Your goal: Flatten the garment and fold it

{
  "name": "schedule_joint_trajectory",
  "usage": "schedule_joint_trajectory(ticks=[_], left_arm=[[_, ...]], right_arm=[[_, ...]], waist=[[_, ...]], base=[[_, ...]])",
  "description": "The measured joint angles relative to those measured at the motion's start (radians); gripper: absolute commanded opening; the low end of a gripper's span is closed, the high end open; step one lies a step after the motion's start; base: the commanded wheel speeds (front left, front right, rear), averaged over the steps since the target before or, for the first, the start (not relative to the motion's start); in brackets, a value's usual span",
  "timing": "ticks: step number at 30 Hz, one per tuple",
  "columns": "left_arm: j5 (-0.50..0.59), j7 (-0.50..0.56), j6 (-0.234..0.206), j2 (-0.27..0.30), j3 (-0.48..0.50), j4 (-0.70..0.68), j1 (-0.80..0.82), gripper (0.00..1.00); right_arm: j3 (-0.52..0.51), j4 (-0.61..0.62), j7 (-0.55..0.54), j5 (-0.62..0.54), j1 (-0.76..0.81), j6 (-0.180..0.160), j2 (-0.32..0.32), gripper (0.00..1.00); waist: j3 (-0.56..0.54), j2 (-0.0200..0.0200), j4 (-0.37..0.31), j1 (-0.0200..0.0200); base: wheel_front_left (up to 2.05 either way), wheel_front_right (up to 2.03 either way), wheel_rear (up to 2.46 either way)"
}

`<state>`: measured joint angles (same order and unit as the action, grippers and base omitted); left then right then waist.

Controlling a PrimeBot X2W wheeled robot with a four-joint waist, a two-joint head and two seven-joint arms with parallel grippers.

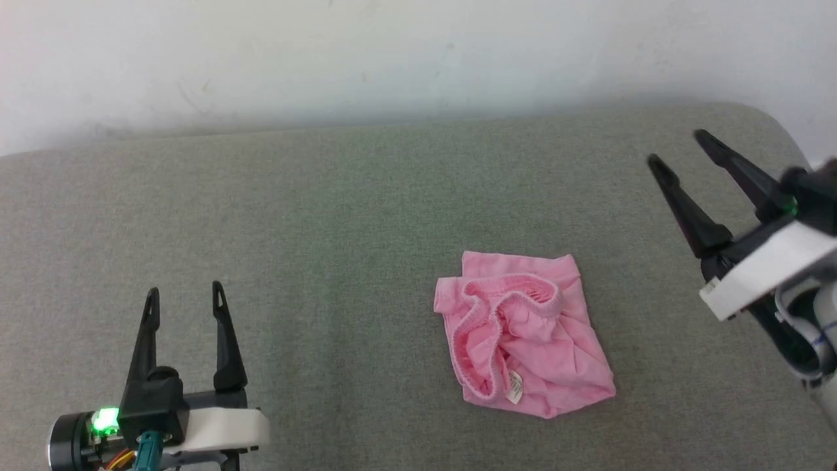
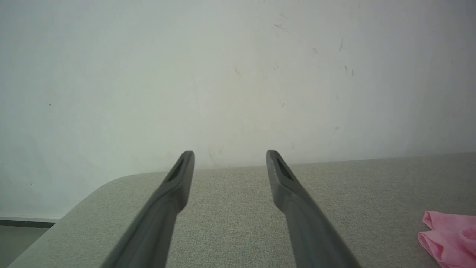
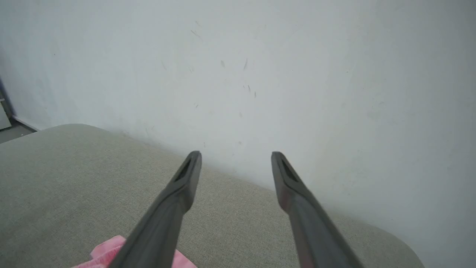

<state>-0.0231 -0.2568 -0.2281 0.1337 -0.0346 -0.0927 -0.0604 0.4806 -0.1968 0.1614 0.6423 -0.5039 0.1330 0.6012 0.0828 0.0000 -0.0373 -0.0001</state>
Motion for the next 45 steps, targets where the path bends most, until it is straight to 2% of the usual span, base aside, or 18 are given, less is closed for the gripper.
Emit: schedule_joint_trajectory(ticks=[6,10,12,16,21,22,26,29,31,32,33,37,40,45], left_arm=[[0.001,0.0,0.008,0.0,0.0,-0.025,-0.001,1.0],[0.006,0.0,0.016,0.001,-0.002,-0.037,-0.002,1.0],[0.007,0.0,0.024,0.003,-0.003,-0.044,-0.002,1.0],[0.007,0.0,0.034,0.012,-0.001,-0.055,-0.002,1.0],[0.007,0.0,0.034,0.012,-0.001,-0.06,-0.011,1.0],[0.007,0.0,0.034,0.012,-0.001,-0.06,-0.011,1.0],[0.007,0.0,0.033,0.009,-0.004,-0.06,-0.022,1.0],[0.007,0.0,0.034,0.005,-0.004,-0.062,-0.022,1.0],[0.007,0.0,0.035,0.0,-0.005,-0.063,-0.021,1.0],[0.007,0.0,0.035,-0.003,-0.006,-0.064,-0.02,1.0],[0.007,0.0,0.035,-0.003,-0.006,-0.064,-0.02,1.0],[0.007,0.0,0.041,-0.006,-0.007,-0.068,-0.016,1.0],[0.007,0.0,0.043,-0.009,-0.011,-0.069,0.007,1.0],[0.008,0.0,0.044,-0.014,-0.021,-0.067,0.051,1.0]], right_arm=[[-0.331,0.008,0.081,-0.2,0.21,-0.001,-0.214,1.0],[-0.448,0.095,0.091,-0.306,0.304,-0.001,-0.332,1.0],[-0.466,0.136,0.095,-0.332,0.314,-0.001,-0.351,1.0],[-0.454,0.199,0.062,-0.351,0.28,-0.001,-0.315,1.0],[-0.351,0.215,-0.2,-0.317,0.182,-0.001,-0.194,1.0],[-0.351,0.215,-0.2,-0.317,0.182,-0.001,-0.194,1.0],[-0.227,0.198,-0.447,-0.177,0.097,-0.001,-0.106,1.0],[-0.122,0.171,-0.642,-0.032,0.074,-0.001,-0.035,1.0],[-0.066,0.144,-0.734,0.049,0.067,-0.001,0.012,1.0],[-0.027,0.109,-0.794,0.11,0.055,-0.001,0.053,1.0],[-0.027,0.109,-0.794,0.11,0.055,-0.001,0.053,1.0],[0.013,0.031,-0.866,0.23,0.053,-0.001,0.067,1.0],[0.017,-0.037,-0.874,0.306,0.044,-0.001,0.035,1.0],[0.063,-0.127,-0.839,0.338,0.007,-0.001,-0.031,1.0]], waist=[[-0.008,0.0,0.0,0.0],[-0.007,0.0,0.007,0.0],[-0.006,0.0,0.011,0.0],[-0.004,0.0,0.024,0.0],[-0.002,0.0,0.052,0.0001],[-0.002,0.0,0.052,0.0001],[0.002,0.0,0.074,0.0001],[0.009,0.0,0.086,0.0001],[0.017,0.0,0.092,0.0001],[0.027,0.0,0.098,0.0001],[0.027,0.0,0.098,0.0001],[0.053,0.0,0.106,0.0002],[0.078,0.0,0.11,0.0002],[0.123,0.0,0.118,0.0003]], base=[[0.0,0.0,0.0],[0.0,0.0,0.0],[0.0,0.0,0.0],[0.0,0.0,0.0],[0.0,0.0,0.0],[0.0,0.0,0.0],[0.0,0.0,0.0],[0.0,0.0,0.0],[0.0,0.0,0.0],[0.0,0.0,0.0],[0.0,0.0,0.0],[0.0,0.0,0.0],[0.0,0.0,0.0],[0.0,0.0,0.0]])
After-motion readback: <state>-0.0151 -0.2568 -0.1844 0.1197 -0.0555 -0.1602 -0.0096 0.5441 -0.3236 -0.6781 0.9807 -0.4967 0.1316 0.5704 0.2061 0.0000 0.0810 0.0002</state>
